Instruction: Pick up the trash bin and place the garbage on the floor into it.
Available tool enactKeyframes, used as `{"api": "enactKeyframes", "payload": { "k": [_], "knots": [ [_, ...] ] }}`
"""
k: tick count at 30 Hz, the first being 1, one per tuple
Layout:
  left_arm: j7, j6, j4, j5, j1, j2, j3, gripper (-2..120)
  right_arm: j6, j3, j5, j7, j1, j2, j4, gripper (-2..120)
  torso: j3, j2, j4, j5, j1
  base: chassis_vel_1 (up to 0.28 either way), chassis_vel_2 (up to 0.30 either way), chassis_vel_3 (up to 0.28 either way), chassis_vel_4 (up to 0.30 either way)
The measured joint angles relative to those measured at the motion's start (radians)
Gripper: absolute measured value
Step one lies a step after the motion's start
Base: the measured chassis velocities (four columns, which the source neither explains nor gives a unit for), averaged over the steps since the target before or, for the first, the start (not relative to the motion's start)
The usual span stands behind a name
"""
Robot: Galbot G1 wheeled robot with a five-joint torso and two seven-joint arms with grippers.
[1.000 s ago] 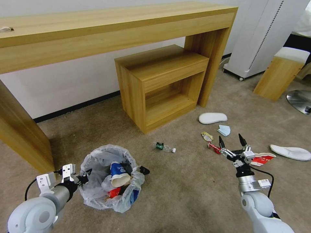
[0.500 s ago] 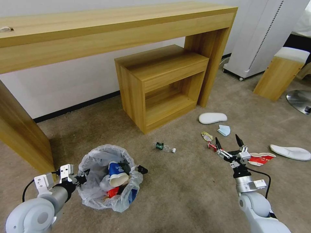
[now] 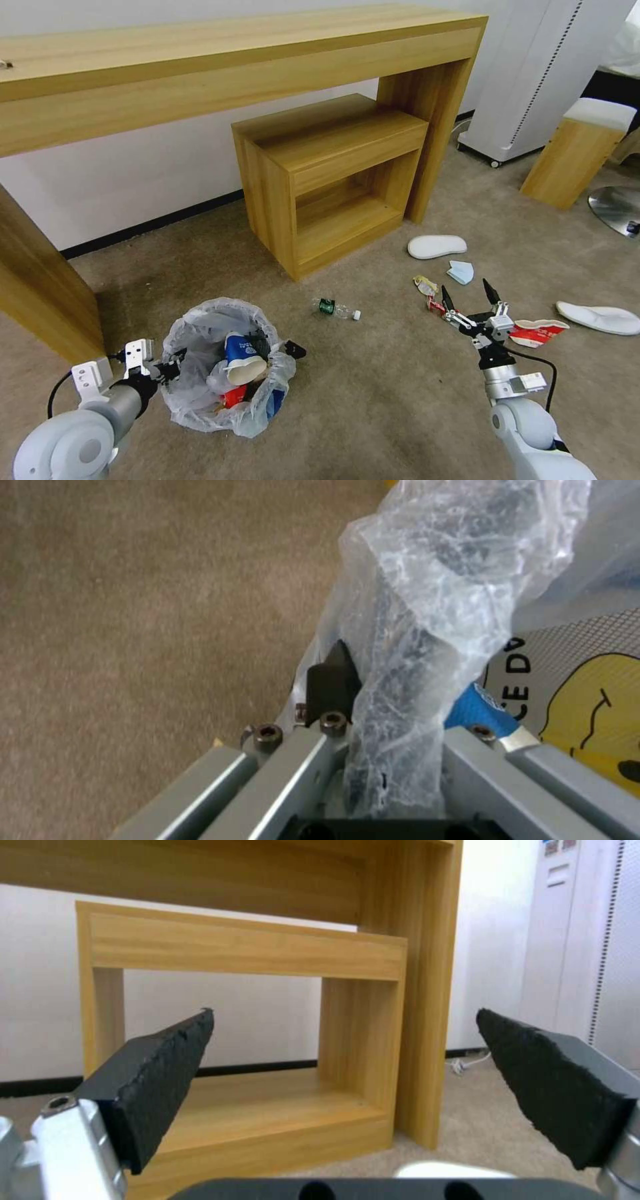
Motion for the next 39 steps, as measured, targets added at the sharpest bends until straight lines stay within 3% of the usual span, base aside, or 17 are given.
{"api": "enactKeyframes", "payload": {
  "k": [39],
  "knots": [
    [-0.001,-0.008,0.009,0.005,-0.001,0.0,0.0,0,0.014,-0.022,0.002,-0.021,0.014,-0.002,-0.018,100,0.0,0.0,0.0,0.0,0.0,-0.067,0.07,0.073,-0.069]
  ]
}}
